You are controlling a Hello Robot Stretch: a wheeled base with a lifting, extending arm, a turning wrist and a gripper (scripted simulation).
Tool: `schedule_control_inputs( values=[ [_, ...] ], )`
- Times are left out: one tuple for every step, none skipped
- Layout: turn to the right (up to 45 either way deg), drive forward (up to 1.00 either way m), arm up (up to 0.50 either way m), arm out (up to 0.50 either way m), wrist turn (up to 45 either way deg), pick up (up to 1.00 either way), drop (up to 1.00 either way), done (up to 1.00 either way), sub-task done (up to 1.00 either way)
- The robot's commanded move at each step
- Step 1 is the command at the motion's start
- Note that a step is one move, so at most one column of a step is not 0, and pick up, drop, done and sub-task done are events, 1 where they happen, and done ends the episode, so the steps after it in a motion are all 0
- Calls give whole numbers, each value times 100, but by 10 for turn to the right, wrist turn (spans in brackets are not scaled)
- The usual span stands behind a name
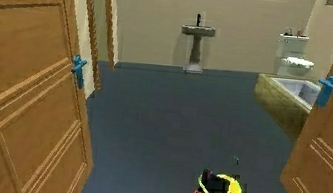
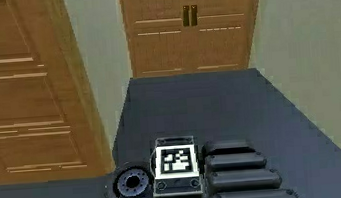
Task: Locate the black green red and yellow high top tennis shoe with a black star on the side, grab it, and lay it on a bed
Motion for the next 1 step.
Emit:
schedule_control_inputs(
  values=[
    [0,25,0,0,0,0,0,0,0]
  ],
)
